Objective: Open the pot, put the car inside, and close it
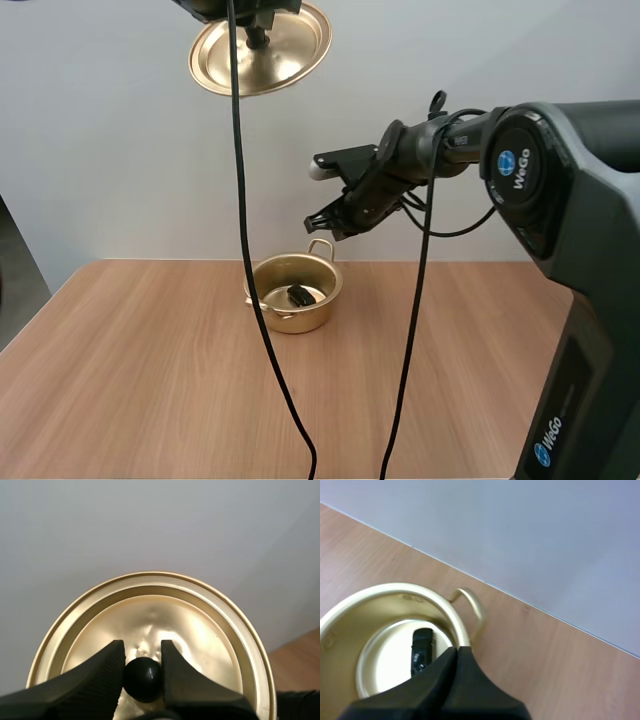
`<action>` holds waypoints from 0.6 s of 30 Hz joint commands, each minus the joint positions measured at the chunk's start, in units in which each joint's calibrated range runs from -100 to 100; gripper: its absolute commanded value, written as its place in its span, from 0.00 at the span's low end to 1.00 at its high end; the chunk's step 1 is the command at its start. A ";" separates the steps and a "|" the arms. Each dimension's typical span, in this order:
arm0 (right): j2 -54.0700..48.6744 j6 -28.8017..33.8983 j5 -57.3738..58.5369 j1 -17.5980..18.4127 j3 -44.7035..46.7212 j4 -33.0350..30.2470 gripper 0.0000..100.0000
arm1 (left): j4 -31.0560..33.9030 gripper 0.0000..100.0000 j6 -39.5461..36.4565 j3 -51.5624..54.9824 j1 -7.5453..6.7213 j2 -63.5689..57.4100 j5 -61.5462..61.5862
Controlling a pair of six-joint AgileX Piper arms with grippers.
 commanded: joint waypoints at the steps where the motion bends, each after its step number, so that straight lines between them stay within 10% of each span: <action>1: -6.57 0.15 0.49 -4.20 2.16 0.05 0.00 | 0.03 0.00 -0.05 1.29 0.00 0.94 3.34; 9: -19.78 0.82 -0.82 -12.07 11.38 0.44 0.00 | 0.23 0.00 3.94 17.05 0.00 1.96 -1.89; 18: -29.31 0.82 3.06 -12.67 14.37 0.19 0.00 | 0.11 0.00 7.10 29.24 -1.58 8.81 -9.74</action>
